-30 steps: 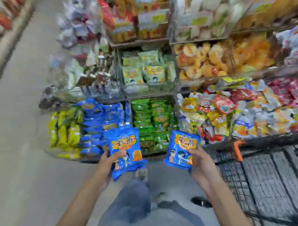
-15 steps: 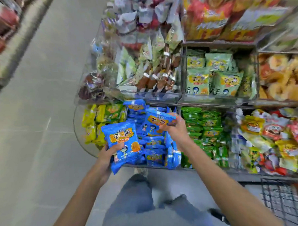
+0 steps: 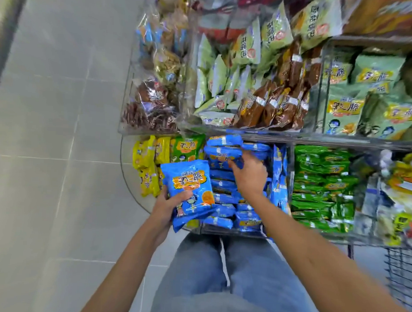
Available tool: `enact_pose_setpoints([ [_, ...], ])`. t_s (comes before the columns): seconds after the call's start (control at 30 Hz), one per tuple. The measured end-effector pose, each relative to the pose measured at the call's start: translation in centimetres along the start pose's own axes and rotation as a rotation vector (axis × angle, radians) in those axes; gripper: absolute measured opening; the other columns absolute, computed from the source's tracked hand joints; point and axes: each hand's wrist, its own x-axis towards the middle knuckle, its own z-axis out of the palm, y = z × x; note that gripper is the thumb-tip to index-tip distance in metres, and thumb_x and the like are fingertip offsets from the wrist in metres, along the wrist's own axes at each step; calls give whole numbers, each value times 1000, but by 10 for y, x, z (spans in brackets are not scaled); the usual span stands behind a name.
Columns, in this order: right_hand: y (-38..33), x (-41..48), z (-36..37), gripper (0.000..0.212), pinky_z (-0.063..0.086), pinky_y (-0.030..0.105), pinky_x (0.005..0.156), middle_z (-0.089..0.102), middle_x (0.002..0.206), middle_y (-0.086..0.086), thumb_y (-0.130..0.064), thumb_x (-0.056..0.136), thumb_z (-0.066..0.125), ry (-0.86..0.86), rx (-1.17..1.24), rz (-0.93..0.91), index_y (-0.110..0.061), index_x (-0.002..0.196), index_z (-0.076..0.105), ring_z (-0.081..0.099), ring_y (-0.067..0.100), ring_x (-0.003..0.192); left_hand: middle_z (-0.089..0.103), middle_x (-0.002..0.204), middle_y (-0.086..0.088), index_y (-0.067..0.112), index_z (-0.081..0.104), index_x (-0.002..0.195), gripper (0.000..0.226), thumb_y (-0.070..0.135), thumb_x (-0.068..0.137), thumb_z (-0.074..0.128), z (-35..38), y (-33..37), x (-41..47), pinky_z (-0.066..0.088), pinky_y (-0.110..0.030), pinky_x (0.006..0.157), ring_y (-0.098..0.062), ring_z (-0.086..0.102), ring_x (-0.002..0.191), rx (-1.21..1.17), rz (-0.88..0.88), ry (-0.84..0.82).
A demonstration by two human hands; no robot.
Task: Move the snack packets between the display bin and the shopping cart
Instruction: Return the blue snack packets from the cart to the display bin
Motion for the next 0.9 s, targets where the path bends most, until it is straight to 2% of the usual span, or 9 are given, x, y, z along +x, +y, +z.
enact_pose_setpoints([
  [0.13, -7, -5, -6, 45, 35, 29, 53, 60, 88, 2, -43, 83, 67, 25, 109, 219, -13, 113, 51, 57, 23, 73, 69, 108, -13, 8, 49, 130, 71, 15, 62, 70, -3, 5, 9, 58, -30, 61, -22, 72, 79, 8, -21, -28],
  [0.23, -18, -25, -17, 30, 40, 32, 61, 54, 80, -5, -41, 87, 61, 1, 347, 241, -13, 96, 55, 58, 19, 75, 68, 110, -13, 9, 49, 130, 70, 14, 63, 70, 0, 8, 18, 59, -32, 63, -23, 72, 81, 26, -21, -56],
  [0.33, -39, -46, -37, 20, 49, 26, 62, 60, 73, -12, -41, 89, 58, -416, 804, 239, -25, 78, 60, 58, 8, 65, 69, 111, -12, 9, 49, 129, 67, 18, 66, 70, 3, 11, 23, 59, -33, 66, -23, 71, 86, 57, -17, -102],
  [0.4, -47, -54, -46, 9, 54, 26, 64, 65, 81, -12, -34, 82, 69, -597, 835, 171, -29, 82, 63, 63, 8, 66, 70, 111, -11, 11, 50, 128, 68, 30, 66, 70, 5, 12, 25, 59, -37, 72, -26, 70, 90, 64, -13, -146],
  [0.47, -49, -54, -52, 22, 55, 28, 73, 67, 95, -4, -25, 74, 78, -623, 802, 187, -25, 91, 64, 65, 11, 77, 69, 111, -11, 14, 48, 129, 74, 43, 64, 67, 7, 11, 26, 56, -46, 82, -30, 69, 93, 79, -13, -121],
  [0.57, -44, -50, -56, 28, 52, 19, 75, 68, 100, -2, -15, 74, 77, -707, 855, 250, -23, 96, 63, 64, 8, 90, 65, 113, -16, 11, 46, 131, 77, 56, 69, 53, 10, 9, 27, 46, -60, 90, -37, 62, 97, 185, 12, -44],
  [0.63, -36, -46, -59, 36, 50, 20, 74, 69, 102, -1, -10, 77, 74, -777, 971, 350, -22, 107, 60, 65, 10, 90, 67, 112, -15, 16, 49, 129, 74, 58, 68, 51, 9, 8, 27, 50, -57, 88, -37, 66, 96, 187, 7, 4],
  [0.77, -14, -36, -61, 34, 49, 25, 69, 65, 91, 2, 6, 80, 63, -691, 1207, 513, -9, 109, 54, 64, 14, 74, 71, 108, -13, 15, 56, 122, 62, 38, 66, 71, 1, 7, 29, 58, -43, 78, -29, 71, 90, 71, -24, 42],
  [0.9, 0, -21, -52, 28, 51, 23, 65, 67, 80, 4, 10, 76, 68, -427, 931, 342, -3, 98, 57, 65, 14, 71, 72, 102, -14, 10, 55, 124, 65, 32, 65, 73, -8, 5, 28, 60, -40, 70, -28, 72, 84, 29, -19, 104],
])
